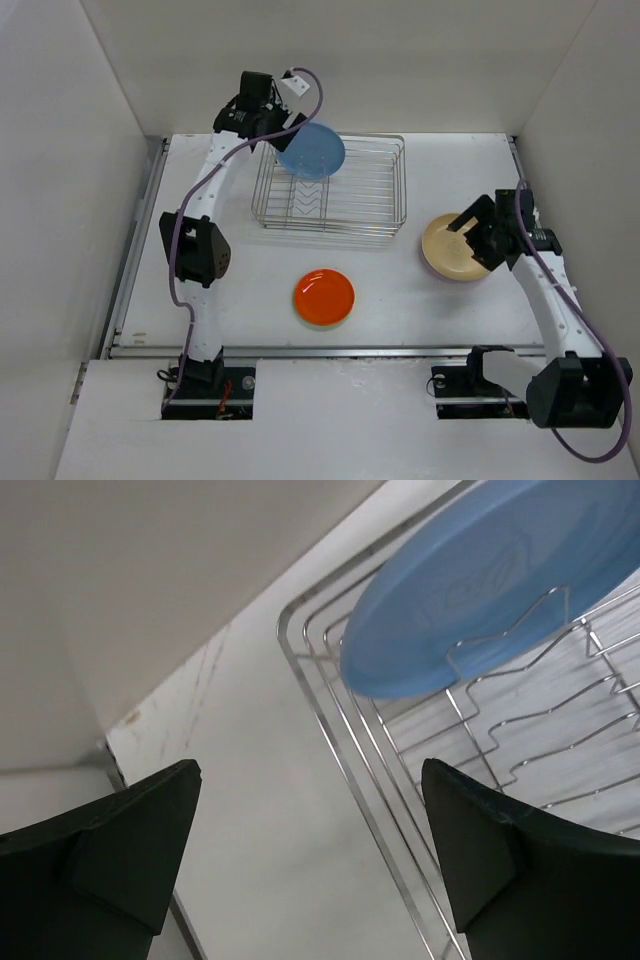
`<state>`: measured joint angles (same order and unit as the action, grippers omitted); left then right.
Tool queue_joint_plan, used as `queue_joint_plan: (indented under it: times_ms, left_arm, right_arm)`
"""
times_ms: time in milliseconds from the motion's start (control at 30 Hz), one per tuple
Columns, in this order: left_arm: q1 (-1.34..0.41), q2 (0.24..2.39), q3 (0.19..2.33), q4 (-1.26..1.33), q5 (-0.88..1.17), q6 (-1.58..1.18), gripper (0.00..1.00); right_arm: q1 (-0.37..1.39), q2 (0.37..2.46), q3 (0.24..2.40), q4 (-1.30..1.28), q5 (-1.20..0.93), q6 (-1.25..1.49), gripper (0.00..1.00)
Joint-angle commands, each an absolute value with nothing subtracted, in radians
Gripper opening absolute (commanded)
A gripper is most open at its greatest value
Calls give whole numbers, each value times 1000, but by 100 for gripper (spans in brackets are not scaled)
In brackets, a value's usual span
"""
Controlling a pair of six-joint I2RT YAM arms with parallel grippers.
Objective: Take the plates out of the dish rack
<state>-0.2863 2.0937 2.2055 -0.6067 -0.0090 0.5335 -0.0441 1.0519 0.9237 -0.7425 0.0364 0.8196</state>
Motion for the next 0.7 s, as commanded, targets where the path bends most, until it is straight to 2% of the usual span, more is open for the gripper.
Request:
queue_joint_plan:
  times_ms: [0, 267, 400, 433, 467, 567, 600, 667]
  left_arm:
    - [-287, 2135, 2278, -549, 156, 666, 90]
    - [-287, 2238, 2328, -489, 249, 680, 87]
    - [-287, 2295, 2354, -457, 270, 629, 76]
    - [-287, 2307, 2379, -457, 270, 620, 72]
    - [-287, 2318, 2388, -466, 270, 602, 56]
    - [-278, 2318, 2388, -466, 270, 572, 30]
    - [-278, 2300, 2379, -456, 270, 572, 19]
    - [-278, 2272, 2350, -456, 246, 561, 9]
  right_arm:
    - [3, 1113, 1015, -683, 12, 762, 100]
    - [77, 1192, 1060, -683, 41, 762, 100]
    - [86, 1201, 1092, -693, 64, 762, 100]
    - [86, 1201, 1092, -702, 64, 762, 100]
    - [86, 1201, 1104, -703, 64, 762, 100]
    - [95, 1201, 1104, -713, 86, 762, 100]
    - [95, 1201, 1104, -724, 86, 762, 100]
    - [95, 1201, 1104, -724, 95, 762, 100]
